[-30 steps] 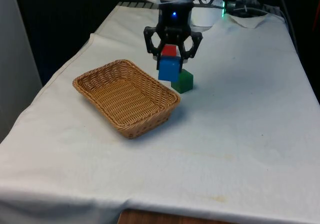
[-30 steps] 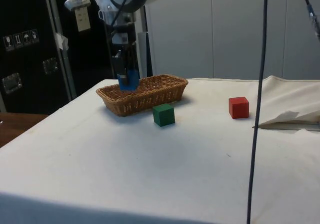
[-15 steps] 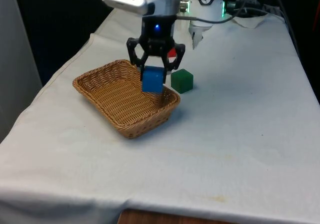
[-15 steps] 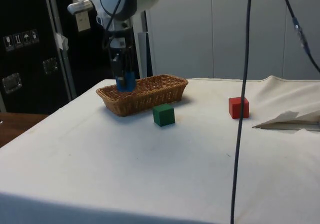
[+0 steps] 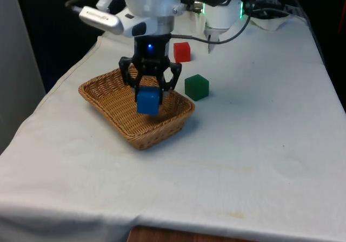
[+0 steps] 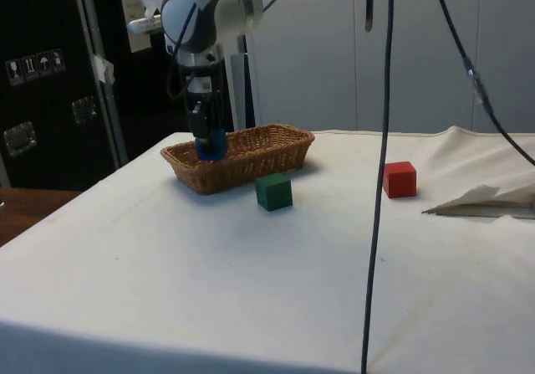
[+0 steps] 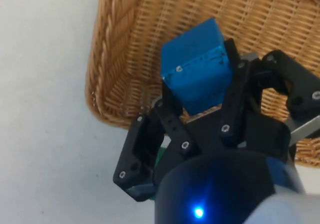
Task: Pick up exactly two blocks and place them into the basket.
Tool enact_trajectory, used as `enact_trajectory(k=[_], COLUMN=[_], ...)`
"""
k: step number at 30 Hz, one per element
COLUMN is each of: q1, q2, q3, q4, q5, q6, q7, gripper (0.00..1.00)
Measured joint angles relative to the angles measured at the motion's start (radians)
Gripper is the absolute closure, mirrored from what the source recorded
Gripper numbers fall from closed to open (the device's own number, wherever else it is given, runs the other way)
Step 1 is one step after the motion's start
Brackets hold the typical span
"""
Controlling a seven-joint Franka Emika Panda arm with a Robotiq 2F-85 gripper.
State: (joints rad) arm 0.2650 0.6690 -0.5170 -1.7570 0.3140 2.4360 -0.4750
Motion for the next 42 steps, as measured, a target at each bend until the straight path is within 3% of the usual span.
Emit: enact_trajectory(k=[11,12,15,16,17,21,22,33,42], q1=[-0.006,-0.007,-0.009,-0.009,-0.01,-0.01,-0.01,-0.01,-0.005], q2=[0.047,0.052,0.063,0.063,0.068,0.071,0.071,0.071,-0.008], q3=[-0.005,-0.005,-0.005,-0.005,-0.005,-0.005,-0.005,-0.008,-0.043], q4=[0.016,0.017,0.025,0.025,0.029,0.029,0.029,0.03,0.008], q5=[0.076,0.085,0.107,0.107,0.118,0.127,0.127,0.131,0.126], q6=[0.0,0.0,0.0,0.0,0.0,-0.001,-0.001,-0.002,-0.065], q7=[-0.056,-0.062,-0.078,-0.078,-0.086,-0.093,-0.093,-0.096,-0.096], gripper=[0.97,0.93,0.67,0.48,0.48,0.04,0.0,0.0,0.0])
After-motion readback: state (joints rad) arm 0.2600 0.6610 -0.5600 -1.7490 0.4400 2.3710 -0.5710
